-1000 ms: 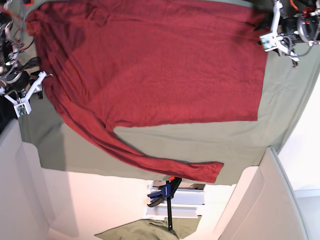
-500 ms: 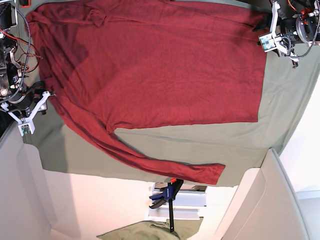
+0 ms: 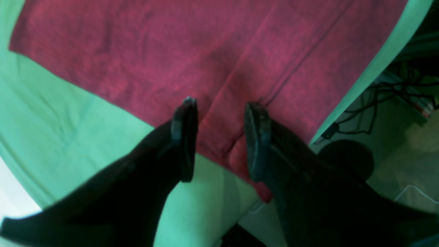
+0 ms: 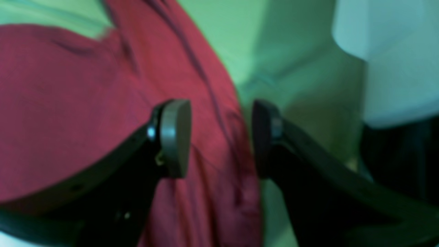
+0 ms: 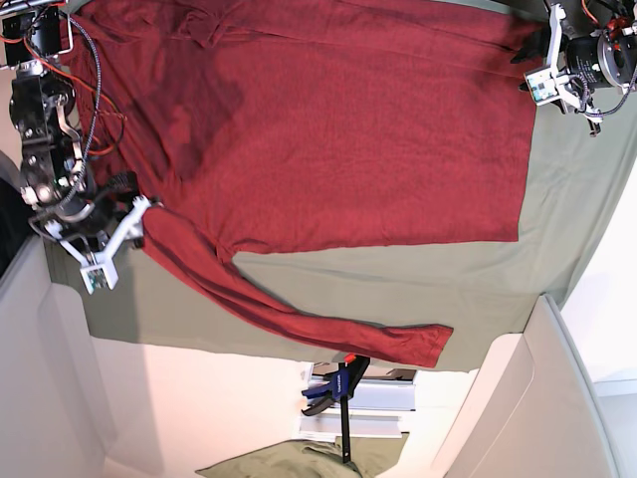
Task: Fold the T-shirt properly
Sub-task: 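Move the right gripper along the shirt side to the sleeve seam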
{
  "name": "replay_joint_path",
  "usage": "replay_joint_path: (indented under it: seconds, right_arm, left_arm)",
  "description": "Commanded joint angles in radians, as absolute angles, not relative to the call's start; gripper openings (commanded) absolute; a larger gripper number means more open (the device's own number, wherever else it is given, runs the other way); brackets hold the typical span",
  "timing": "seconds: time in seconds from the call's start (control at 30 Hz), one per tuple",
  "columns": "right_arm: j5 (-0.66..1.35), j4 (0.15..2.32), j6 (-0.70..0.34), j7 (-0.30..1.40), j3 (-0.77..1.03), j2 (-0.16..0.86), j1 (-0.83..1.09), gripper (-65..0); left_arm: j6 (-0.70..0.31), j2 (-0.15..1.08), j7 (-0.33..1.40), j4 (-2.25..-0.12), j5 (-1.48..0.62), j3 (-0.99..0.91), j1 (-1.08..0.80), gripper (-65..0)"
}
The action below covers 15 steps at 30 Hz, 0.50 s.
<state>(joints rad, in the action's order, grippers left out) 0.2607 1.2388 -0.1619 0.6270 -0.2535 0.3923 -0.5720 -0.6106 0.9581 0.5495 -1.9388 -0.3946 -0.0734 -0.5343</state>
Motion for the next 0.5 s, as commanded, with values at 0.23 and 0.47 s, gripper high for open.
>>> replay_joint_path:
  seconds: [0.23,0.47]
  right_arm:
    - [0.217,1.045,-0.165,0.498,-0.244,0.328,-0.676,-35.9]
    - [0.149,0.781,-0.164,0.456,-0.244,0.281,-0.831,-35.9]
  left_arm:
    - [-0.607,0.976,0.535,-1.896,-0.401,-0.084,-0.529,-39.2]
    - [-0.607,0.976,0.535,-1.896,-0.407,-0.084,-0.529,-39.2]
